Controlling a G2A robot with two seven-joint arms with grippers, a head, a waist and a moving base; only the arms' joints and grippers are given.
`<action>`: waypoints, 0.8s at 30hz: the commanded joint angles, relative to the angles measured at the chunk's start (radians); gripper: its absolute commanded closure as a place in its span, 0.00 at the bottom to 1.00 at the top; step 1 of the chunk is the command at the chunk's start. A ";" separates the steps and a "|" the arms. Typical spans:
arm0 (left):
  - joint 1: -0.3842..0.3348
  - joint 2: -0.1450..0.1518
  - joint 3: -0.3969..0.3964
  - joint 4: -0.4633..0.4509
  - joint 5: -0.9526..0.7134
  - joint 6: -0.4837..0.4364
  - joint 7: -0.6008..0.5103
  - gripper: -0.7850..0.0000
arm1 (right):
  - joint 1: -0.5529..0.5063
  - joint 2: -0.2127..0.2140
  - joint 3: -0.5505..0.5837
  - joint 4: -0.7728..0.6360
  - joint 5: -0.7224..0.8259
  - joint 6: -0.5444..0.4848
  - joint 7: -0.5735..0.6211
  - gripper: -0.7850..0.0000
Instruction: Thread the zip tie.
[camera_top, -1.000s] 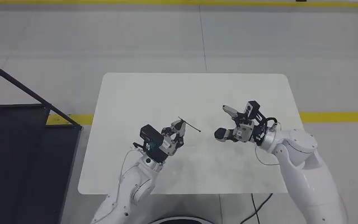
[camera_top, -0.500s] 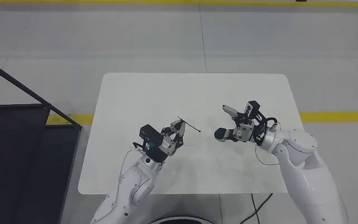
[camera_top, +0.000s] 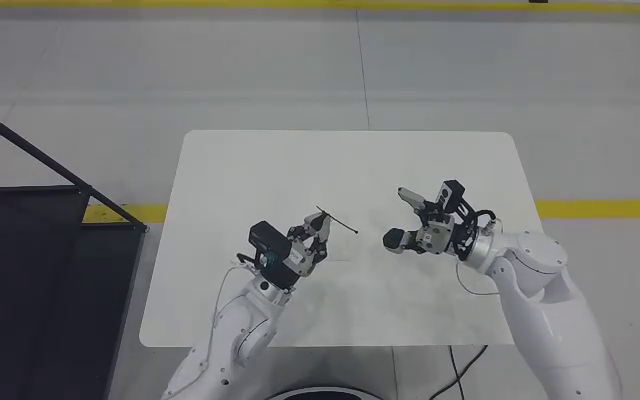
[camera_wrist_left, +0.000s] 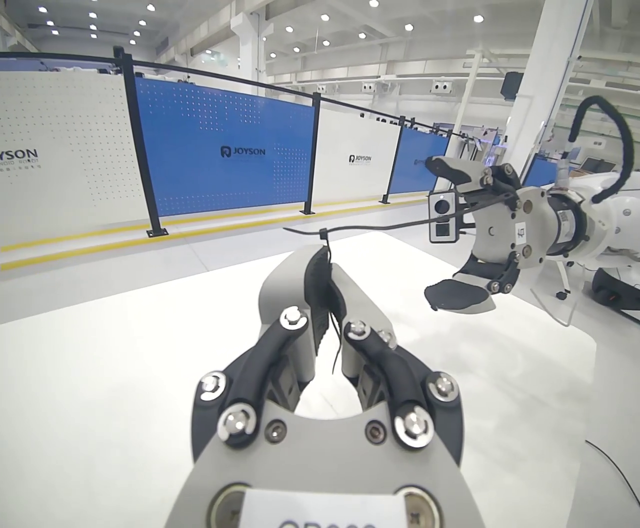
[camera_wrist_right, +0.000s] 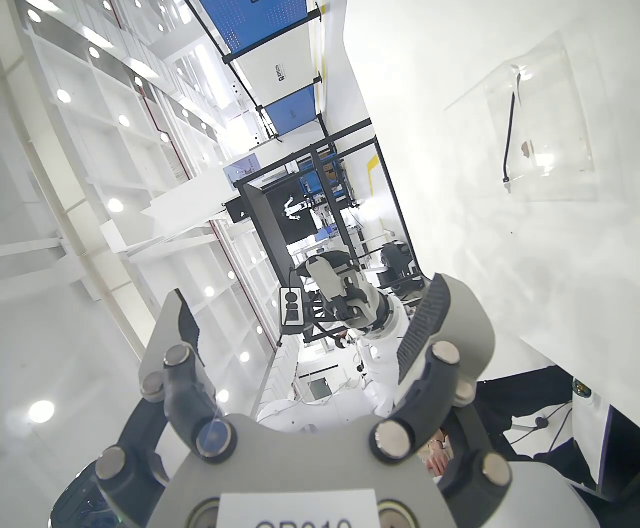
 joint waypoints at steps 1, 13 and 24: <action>-0.004 -0.001 -0.001 0.006 -0.012 -0.007 0.010 1.00 | 0.003 -0.001 -0.004 0.009 0.030 0.024 0.011 0.00; -0.011 0.009 -0.072 0.036 -0.188 -0.184 0.042 1.00 | 0.177 -0.008 -0.065 0.250 0.224 0.362 0.085 0.00; -0.006 0.012 -0.085 0.037 -0.202 -0.194 0.036 1.00 | 0.225 -0.012 -0.094 0.299 0.239 0.457 0.028 0.00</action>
